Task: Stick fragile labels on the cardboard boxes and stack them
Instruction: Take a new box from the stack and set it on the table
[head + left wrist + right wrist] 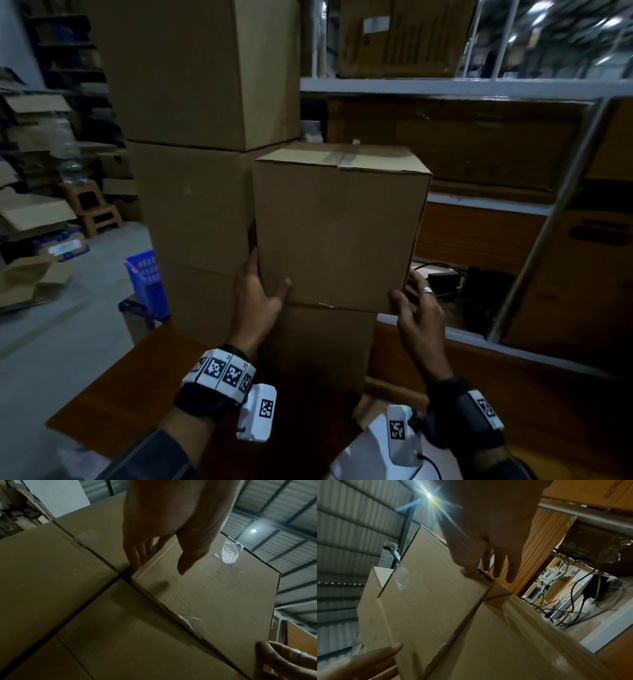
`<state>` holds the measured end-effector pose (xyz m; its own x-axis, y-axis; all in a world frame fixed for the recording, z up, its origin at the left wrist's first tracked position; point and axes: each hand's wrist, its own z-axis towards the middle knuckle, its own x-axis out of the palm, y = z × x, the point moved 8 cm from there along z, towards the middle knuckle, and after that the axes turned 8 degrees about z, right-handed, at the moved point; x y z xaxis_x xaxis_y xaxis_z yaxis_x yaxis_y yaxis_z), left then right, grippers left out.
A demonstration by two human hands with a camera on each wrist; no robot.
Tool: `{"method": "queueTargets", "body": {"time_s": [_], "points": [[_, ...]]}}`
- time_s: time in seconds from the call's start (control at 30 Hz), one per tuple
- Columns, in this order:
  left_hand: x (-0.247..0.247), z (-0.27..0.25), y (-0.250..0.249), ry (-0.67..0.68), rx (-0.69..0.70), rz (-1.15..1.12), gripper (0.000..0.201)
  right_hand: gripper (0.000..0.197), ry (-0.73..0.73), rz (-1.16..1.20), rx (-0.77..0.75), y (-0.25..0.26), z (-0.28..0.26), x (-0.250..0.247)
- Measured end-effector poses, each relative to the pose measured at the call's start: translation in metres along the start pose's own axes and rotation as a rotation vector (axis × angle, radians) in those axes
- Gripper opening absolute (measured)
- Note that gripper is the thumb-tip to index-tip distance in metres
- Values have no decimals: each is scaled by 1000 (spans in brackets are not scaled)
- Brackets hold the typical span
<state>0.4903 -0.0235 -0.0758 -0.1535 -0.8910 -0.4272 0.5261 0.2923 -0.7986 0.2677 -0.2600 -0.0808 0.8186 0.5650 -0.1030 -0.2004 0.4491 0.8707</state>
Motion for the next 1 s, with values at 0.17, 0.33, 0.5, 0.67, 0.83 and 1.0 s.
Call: {"method": "queueTargets", "body": {"time_s": [0.17,0.33,0.5,0.67,0.83,1.0], "points": [[-2,-2,-15,-31,40,25,83,55,16,13,9,16,-4,4],[-17,-14,-36,-96,120,3,75,56,-38,-18,18,33,-16,-12],[-23,-35,-59,-63,201,-79,74,58,-84,-54,-33,58,-37,-39],[-20,-72,-94,-72,323,-169,70,56,-188,-67,-107,85,-72,-89],[14,-115,-122,47,352,-177,72,50,-287,-117,-113,102,-120,-152],[75,-170,-131,217,283,-227,71,51,-386,-215,-14,90,-172,-228]]}}
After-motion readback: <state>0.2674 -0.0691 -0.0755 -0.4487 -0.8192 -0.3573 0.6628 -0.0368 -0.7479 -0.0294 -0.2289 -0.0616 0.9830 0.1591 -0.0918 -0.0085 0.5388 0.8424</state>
